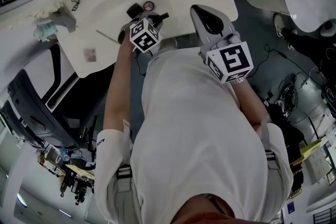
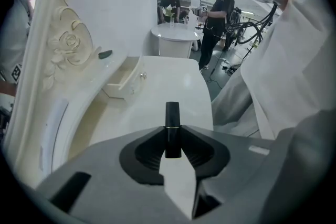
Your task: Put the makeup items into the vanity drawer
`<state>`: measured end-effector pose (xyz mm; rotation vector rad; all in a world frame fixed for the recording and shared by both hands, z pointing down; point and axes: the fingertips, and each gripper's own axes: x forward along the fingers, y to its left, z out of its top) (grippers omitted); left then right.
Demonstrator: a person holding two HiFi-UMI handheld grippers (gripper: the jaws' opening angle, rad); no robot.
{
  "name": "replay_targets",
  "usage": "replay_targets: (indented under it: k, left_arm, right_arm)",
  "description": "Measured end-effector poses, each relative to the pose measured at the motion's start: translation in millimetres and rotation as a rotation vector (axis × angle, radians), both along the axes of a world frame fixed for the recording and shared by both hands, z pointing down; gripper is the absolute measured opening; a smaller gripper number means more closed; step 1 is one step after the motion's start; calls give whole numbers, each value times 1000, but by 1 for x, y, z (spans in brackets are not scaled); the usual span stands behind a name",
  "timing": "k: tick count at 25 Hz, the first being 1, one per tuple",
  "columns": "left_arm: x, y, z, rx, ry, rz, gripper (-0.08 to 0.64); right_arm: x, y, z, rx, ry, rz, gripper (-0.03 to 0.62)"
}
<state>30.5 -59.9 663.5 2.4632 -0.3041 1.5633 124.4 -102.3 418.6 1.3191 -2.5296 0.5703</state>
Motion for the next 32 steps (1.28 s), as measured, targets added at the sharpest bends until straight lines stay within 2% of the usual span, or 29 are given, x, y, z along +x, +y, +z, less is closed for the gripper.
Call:
replay_targets:
  k: [10, 17, 32]
  left_arm:
    - [59, -61, -29, 99, -12, -38, 101]
    - [86, -108, -37, 135, -12, -17, 101]
    - [120, -158, -15, 86, 3, 18, 101]
  right_arm:
    - [58, -27, 1, 7, -15, -49, 8]
    - [78, -47, 4, -3, -17, -38, 8]
    - [116, -68, 19, -61, 11, 81, 8]
